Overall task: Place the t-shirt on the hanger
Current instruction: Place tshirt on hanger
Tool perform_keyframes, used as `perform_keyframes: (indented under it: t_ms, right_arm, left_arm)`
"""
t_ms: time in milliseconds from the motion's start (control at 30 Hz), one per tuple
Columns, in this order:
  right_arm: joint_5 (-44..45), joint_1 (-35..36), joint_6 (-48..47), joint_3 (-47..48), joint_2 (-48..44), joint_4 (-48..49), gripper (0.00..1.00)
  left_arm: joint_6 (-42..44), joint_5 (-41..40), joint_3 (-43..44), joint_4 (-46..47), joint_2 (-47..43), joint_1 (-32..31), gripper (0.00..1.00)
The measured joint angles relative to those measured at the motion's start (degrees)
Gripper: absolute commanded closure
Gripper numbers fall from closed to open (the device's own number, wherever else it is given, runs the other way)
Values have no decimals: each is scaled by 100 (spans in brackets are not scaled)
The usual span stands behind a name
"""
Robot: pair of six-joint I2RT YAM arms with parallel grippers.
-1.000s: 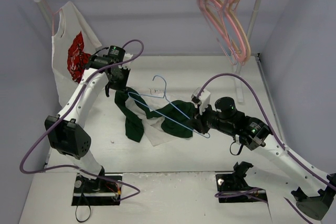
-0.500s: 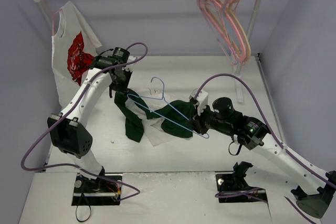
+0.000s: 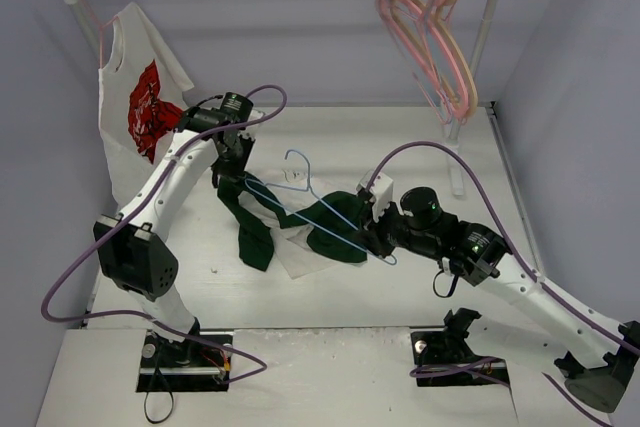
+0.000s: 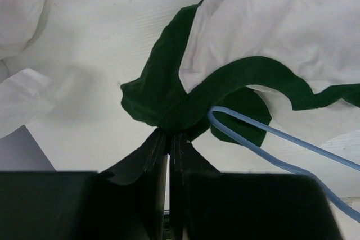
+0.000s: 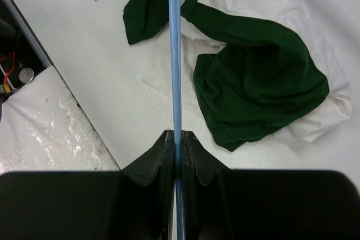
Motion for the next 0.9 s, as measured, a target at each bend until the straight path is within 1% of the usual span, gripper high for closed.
perform_keyframes:
  t_ms: [300,533,667,900]
  right_arm:
    - [271,262,-4,0,85,118,100]
    - [796,699,-181,-11,61,219,100]
    - [1069,955,-393,-166,-20,531,100]
    - [1574,1342,-894,-931,-81,1515,100]
  left_arm:
    - [44,527,142,-164,0,-42,100]
    - [70,710,142,-286,0,-66,100]
    - [85,723,214,-363,0,-66,100]
    - [140,857,752,-507,9,-83,100]
